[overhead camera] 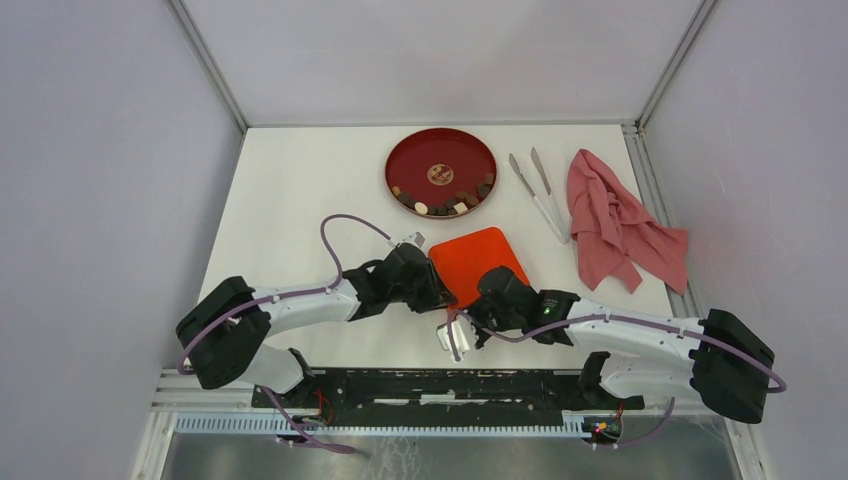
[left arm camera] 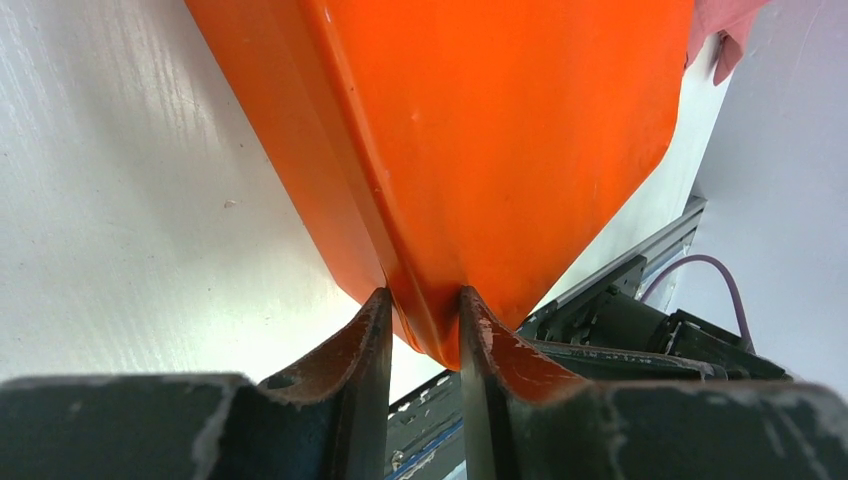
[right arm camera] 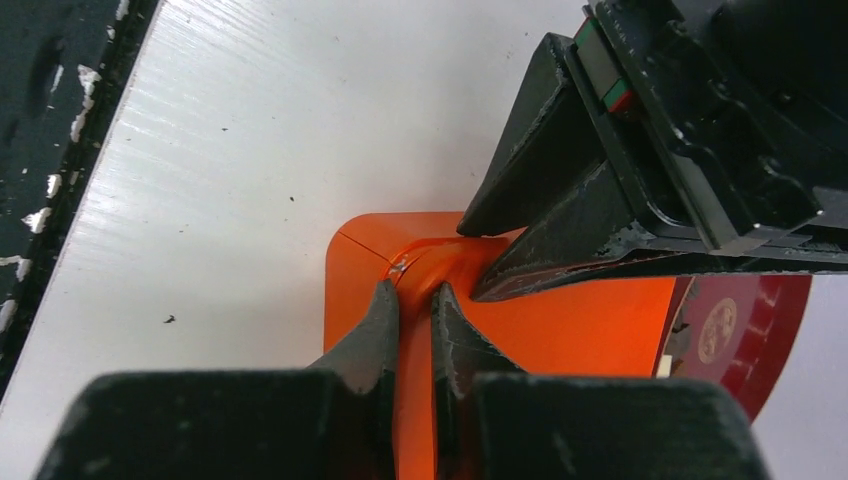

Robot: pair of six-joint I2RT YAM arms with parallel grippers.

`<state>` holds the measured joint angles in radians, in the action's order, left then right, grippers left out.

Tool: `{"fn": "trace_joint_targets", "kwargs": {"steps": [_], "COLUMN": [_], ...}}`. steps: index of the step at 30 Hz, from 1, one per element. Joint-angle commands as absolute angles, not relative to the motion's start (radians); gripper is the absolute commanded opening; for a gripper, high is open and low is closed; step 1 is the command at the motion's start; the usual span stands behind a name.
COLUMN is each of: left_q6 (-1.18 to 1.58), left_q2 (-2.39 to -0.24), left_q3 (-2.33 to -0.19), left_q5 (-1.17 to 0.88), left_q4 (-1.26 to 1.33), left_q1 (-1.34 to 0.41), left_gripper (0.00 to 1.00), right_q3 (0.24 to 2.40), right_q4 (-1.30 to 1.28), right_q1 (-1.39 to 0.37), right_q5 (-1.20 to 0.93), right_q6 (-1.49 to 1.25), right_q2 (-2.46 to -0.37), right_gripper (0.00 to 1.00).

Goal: Pack the chocolate
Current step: Adjust the packing box at the center of the board.

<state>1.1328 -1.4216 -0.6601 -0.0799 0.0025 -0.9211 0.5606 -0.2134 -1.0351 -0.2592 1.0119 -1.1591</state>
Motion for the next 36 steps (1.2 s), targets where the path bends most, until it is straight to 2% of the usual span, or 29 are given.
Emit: {"fn": "trace_joint_targets", "kwargs": {"steps": [1, 5, 7, 8, 11, 13, 15, 16, 17, 20, 21, 26, 32, 36], "left_q6": [1.125, 1.112, 1.112, 1.112, 1.112, 1.112, 1.112, 1.112, 1.112, 1.113, 1.114, 1.114, 1.113, 1.112], "left_q2": [-1.475, -1.483, -1.489, -1.489, -1.490, -1.492, -1.493, -1.493, -1.494, -1.493, -1.493, -1.493, -1.487, -1.489], "left_q3": [-0.648, -0.665, -0.663, -0.664, -0.664, -0.661, -0.658, -0.659, -0.658, -0.657, -0.655, -0.653, -0.644, -0.641], "left_q5": [-0.063, -0.046, -0.047, -0.047, -0.046, -0.050, -0.052, -0.051, -0.051, -0.054, -0.053, -0.054, -0.056, -0.060], "left_q4": [-0.050, -0.084, -0.087, -0.087, -0.090, -0.088, -0.087, -0.086, -0.086, -0.083, -0.082, -0.076, -0.066, -0.063], "left_q1": [-0.930, -0.931, -0.930, -0.931, -0.927, -0.926, -0.924, -0.923, -0.922, -0.918, -0.918, -0.918, -0.916, -0.914], "left_gripper": [0.26, 0.19, 0.15, 0.13, 0.10, 0.09, 0.06, 0.05, 0.05, 0.04, 0.04, 0.04, 0.03, 0.02], "right_q3": [0.488, 0.490, 0.518, 0.535, 0.635, 0.725, 0.819, 0.867, 0.907, 1.053, 1.114, 1.243, 1.017, 0.870], "right_q4": [-0.318, -0.353, -0.381, -0.393, -0.469, -0.540, -0.620, -0.654, -0.679, -0.781, -0.827, -0.919, -0.839, -0.785], "right_q1": [-1.068, -1.069, -1.065, -1.059, -0.973, -0.890, -0.810, -0.772, -0.750, -0.706, -0.691, -0.641, -0.643, -0.708], "right_q5": [-0.147, -0.189, -0.231, -0.254, -0.409, -0.519, -0.619, -0.650, -0.675, -0.693, -0.698, -0.716, -0.705, -0.645], "right_q6": [1.006, 1.007, 0.995, 0.987, 0.980, 0.992, 1.011, 1.012, 1.005, 0.982, 0.979, 0.935, 0.901, 0.893], "right_q2": [-1.228, -1.216, -1.211, -1.210, -1.216, -1.224, -1.231, -1.235, -1.239, -1.275, -1.294, -1.349, -1.476, -1.623], "right_gripper": [0.05, 0.03, 0.07, 0.11, 0.37, 0.43, 0.45, 0.42, 0.35, 0.05, 0.00, 0.00, 0.00, 0.00]}}
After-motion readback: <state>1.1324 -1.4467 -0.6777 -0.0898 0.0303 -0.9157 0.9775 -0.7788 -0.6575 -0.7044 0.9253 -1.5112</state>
